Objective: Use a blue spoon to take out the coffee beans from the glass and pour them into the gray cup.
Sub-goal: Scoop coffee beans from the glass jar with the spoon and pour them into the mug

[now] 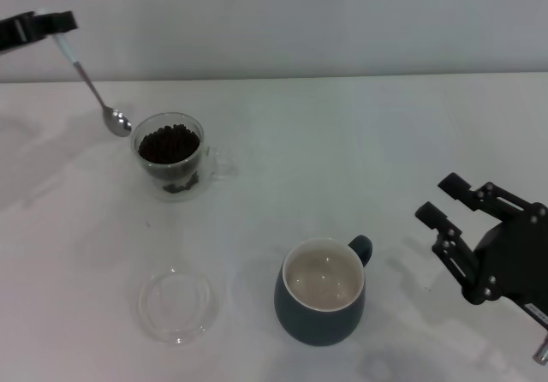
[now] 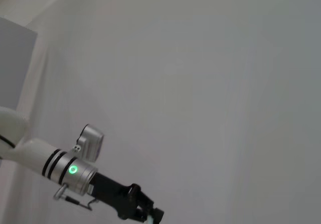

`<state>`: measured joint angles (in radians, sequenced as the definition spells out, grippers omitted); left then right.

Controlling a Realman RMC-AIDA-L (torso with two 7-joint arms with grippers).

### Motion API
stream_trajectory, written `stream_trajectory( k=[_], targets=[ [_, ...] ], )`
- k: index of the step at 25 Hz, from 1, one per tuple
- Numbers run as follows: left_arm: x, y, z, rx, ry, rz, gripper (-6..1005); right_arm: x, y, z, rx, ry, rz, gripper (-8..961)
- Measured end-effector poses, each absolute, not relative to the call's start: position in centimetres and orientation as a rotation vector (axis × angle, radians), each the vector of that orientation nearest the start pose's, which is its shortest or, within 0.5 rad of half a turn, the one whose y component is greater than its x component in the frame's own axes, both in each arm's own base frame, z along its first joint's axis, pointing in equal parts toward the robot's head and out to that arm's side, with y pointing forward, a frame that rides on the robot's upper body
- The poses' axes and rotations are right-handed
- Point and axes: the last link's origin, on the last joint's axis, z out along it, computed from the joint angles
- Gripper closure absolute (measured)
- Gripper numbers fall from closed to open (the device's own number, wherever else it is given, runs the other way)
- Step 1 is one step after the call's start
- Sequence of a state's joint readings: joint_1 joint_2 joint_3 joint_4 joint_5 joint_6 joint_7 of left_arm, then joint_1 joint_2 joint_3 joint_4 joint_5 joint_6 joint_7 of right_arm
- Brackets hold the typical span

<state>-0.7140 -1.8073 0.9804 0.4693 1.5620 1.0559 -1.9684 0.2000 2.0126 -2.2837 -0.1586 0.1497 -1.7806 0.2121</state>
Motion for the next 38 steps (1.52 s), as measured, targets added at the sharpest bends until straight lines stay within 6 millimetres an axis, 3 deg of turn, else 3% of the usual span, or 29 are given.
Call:
stream_trajectory(
  k=[12,28,38],
  targets=[
    [-22.9,45.7,5.6,-2.219,-1.164,-0.732,862,29.3,20.1,-3.2,-2.098,0.122,1.127,587],
    [-23.5,45.7,3.5,-2.193,-1.104,-0.659,861,29.3,19.6,-3.7,-2.139,0.161,1.149,587],
    [-24.4,44.7,1.9,-2.174,-1.173,-0.660,862,29.4,19.8,-3.7,-2.134,0.167,1.141,587]
  ],
)
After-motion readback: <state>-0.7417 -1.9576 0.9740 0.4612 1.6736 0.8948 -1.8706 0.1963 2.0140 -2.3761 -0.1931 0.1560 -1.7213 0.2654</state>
